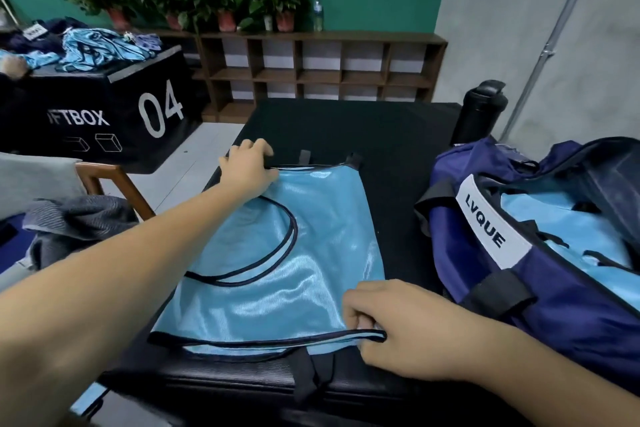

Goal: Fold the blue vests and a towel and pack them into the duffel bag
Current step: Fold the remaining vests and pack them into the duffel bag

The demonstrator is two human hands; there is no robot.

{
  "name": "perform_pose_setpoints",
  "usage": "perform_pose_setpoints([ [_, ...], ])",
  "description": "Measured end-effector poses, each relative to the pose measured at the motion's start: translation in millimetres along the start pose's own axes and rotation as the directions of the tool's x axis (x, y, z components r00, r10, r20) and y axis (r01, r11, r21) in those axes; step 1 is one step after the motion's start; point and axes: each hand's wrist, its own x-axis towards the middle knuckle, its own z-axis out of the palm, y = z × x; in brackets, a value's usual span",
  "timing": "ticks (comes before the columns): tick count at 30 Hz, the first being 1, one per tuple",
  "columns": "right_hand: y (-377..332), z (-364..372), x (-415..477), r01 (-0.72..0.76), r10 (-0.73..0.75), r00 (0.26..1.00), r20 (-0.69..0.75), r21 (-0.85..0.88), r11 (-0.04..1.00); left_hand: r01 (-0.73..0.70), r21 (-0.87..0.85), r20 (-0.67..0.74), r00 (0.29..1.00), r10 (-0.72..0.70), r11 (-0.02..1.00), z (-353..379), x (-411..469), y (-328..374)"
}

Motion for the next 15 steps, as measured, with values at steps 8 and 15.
perform_pose_setpoints([
  [8, 0.0, -1.4, -7.9, 0.005, -0.004, 0.999, 0.038, -0.029, 1.0, -0.329, -0.139, 0.233, 0.906, 0.354, 0.934, -72.0, -115.6, 12.1],
  [15, 8.6, -9.2, -15.9, -0.063, 0.063, 0.995, 0.082, 0.003, 0.998, -0.463, -0.233, 0.456, 0.725, 0.516, 0.855, -119.5, -219.4, 5.4],
])
